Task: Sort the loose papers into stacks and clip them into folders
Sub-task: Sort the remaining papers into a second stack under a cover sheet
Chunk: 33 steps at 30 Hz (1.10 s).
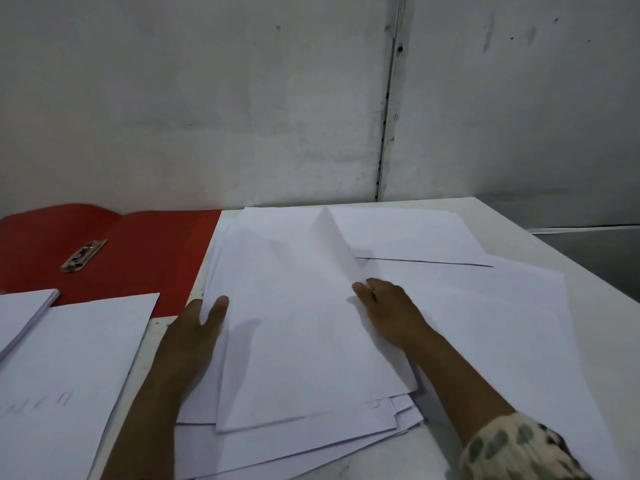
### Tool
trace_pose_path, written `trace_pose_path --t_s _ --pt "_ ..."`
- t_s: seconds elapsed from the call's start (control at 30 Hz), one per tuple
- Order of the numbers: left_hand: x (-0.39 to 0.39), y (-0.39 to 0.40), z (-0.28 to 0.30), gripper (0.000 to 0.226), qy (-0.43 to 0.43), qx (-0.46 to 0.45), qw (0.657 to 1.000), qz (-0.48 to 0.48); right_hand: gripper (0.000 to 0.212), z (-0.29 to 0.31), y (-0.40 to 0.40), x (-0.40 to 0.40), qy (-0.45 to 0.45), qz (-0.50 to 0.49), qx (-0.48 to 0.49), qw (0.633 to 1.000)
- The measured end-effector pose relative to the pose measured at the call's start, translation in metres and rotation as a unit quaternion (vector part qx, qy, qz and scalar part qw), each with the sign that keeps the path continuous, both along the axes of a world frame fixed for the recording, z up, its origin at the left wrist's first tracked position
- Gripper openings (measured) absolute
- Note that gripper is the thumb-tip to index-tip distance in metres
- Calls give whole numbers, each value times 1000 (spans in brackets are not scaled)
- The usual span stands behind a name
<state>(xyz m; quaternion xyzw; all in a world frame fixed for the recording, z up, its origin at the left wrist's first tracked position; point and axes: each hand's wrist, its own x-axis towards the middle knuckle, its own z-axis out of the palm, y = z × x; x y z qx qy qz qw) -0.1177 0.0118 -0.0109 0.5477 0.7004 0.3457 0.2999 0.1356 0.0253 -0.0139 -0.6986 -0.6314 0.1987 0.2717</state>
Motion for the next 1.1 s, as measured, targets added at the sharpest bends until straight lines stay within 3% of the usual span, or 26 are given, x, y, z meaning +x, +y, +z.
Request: trace_pose_path --t_s 0.1,0.2,0.37,0.43,0.5,0.57,0.7,0.8,0.93,1.1 --pt "-3 0 0 74 3 1 1000 -25 37 3 -3 -12 -124 40 -21 991" --pt "-8 3 -3 76 22 -15 999 -21 51 5 -2 -16 -181 42 0 983" --pt "-9 7 -6 70 17 -10 999 -26 48 3 8 7 -43 -54 50 996" --pt "-7 8 -6 68 18 -10 1000 -18 48 1 12 31 -78 -111 52 989" --pt "-8 10 -7 65 20 -7 1000 -15 61 0 12 53 -129 -148 -4 981" --pt "-8 12 -9 65 20 -3 1000 -15 77 -2 10 68 -154 -151 -62 974" --pt "-9 13 -10 68 26 -3 1000 -13 89 -1 11 76 -158 -149 -69 974" --pt "-7 12 -9 70 29 -3 1000 -9 76 2 14 80 -180 -153 -93 967" --pt "-6 12 -6 52 42 24 999 -12 17 2 16 90 -149 -165 -16 975" --pt "-10 7 -6 44 27 38 999 6 14 2 9 96 -159 -175 61 970"
